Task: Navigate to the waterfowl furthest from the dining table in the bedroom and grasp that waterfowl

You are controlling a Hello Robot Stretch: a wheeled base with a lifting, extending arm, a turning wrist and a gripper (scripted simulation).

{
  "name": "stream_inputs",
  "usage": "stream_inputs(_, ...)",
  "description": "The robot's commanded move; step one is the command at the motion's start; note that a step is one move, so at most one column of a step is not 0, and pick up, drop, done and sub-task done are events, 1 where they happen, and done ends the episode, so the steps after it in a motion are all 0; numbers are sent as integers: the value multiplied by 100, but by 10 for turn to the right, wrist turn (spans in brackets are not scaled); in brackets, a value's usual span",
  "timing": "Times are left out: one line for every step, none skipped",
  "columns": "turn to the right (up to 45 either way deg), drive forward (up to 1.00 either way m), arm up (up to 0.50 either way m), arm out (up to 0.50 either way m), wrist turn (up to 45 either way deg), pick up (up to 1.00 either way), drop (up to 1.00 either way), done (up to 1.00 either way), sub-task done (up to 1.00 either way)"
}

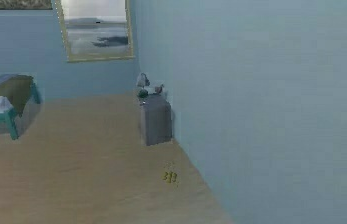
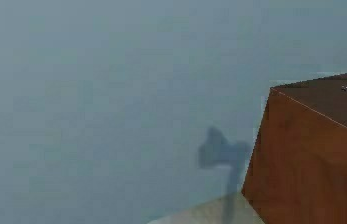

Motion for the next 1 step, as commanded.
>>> stream_inputs(-180, 0, 0, 0, 0, 0, 0, 0, 0)
